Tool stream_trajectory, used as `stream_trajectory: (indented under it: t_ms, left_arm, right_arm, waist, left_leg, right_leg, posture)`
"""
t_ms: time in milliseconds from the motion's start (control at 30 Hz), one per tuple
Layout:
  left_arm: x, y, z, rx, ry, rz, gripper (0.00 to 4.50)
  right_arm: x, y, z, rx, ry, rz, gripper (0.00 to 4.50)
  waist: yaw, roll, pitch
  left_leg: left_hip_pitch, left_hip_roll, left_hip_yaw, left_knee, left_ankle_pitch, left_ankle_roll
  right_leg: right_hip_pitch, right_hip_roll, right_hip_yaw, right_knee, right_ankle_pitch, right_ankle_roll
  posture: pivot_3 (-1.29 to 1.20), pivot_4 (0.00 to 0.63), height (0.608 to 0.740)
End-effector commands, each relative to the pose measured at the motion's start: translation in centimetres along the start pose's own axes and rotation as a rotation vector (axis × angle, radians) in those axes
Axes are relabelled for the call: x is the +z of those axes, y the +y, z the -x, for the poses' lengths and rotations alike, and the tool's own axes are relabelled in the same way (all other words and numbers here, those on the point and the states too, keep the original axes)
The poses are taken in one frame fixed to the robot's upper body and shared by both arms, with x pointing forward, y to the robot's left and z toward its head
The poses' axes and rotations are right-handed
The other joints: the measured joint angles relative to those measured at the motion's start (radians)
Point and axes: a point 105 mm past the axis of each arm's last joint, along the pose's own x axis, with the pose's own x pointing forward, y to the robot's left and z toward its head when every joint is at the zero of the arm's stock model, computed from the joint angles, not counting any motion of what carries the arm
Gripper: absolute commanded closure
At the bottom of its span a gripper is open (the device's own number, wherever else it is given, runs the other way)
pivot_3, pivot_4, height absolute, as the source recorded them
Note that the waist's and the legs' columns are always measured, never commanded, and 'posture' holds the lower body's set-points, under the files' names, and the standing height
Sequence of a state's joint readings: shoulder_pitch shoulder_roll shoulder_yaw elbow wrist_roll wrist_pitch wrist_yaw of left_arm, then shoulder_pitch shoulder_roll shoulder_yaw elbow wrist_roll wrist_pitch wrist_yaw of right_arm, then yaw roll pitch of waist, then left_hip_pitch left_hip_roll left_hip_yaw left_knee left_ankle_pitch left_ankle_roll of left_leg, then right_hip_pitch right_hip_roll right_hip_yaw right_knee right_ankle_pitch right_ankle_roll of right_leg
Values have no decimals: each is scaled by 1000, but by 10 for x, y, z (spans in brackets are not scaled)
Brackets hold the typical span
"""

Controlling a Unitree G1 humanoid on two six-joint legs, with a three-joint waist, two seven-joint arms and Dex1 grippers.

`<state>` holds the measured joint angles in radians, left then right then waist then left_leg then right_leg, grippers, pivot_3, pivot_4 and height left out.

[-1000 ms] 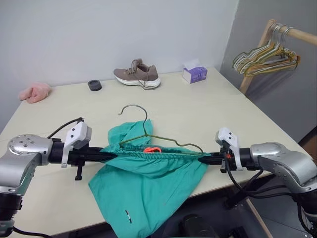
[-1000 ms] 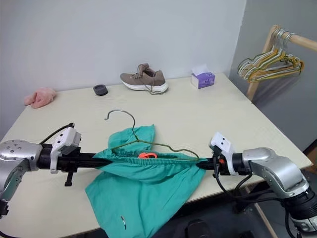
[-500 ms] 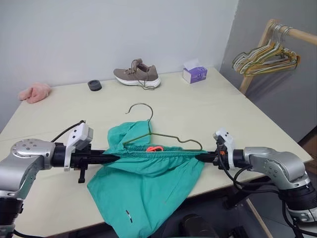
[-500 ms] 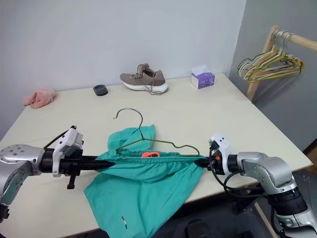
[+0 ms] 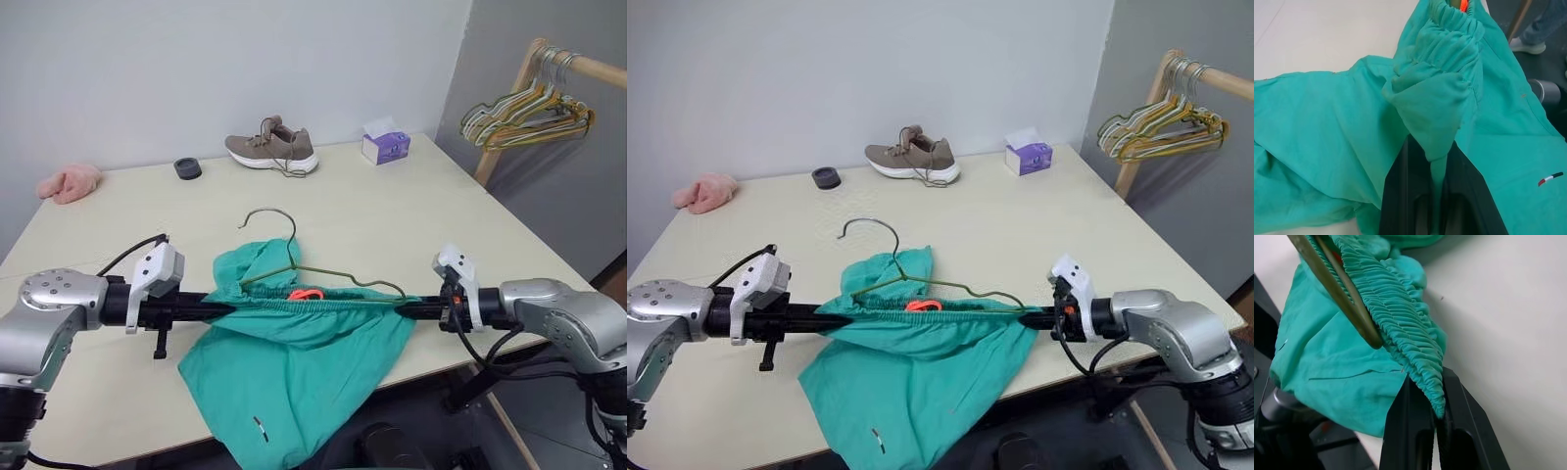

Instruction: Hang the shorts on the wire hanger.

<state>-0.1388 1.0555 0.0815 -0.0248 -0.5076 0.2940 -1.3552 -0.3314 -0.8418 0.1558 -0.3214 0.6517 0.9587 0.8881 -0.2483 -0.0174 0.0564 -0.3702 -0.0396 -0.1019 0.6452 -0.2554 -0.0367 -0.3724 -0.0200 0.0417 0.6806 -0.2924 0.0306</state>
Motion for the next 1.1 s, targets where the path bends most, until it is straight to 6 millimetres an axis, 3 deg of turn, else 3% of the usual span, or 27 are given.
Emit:
stream_trajectory:
  t_ms: [33, 233, 500, 733, 1100]
  left_arm:
    - [-10, 29, 33, 212, 79, 19, 4500]
    - [9, 40, 27, 269, -66, 72, 4500]
    - [4, 17, 23, 157, -73, 175, 4500]
    - [-5, 7, 25, 110, 4, 154, 4500]
    - [-16, 30, 32, 249, 72, 60, 4500]
  right_arm:
    - [-11, -32, 34, -201, 81, 20, 4493]
    - [-13, -13, 19, -109, 54, 3, 4493]
    - [-13, -12, 14, -116, 17, -15, 4493]
    - [-13, -16, 20, -125, 22, -35, 4493]
    - [-9, -3, 35, -40, 81, 33, 4493]
  waist:
    - [-1, 0, 0]
    - [1, 0, 0]
    - [0, 0, 0]
    - [2, 0, 0]
    - [4, 1, 0]
  left_leg:
    - [0, 0, 0, 0, 0, 0]
    - [0, 0, 0, 0, 0, 0]
    - [0, 0, 0, 0, 0, 0]
    - [0, 0, 0, 0, 0, 0]
    - [0, 0, 0, 0, 0, 0]
  right_leg:
    - [0, 0, 0, 0, 0, 0]
    - [0, 0, 0, 0, 0, 0]
    - [0, 0, 0, 0, 0, 0]
    - [0, 0, 0, 0, 0, 0]
    - [0, 0, 0, 0, 0, 0]
  posture:
    - [-275, 0, 740]
    - [-275, 0, 740]
    - [-271, 0, 740]
    - [-268, 0, 740]
    - [-268, 0, 740]
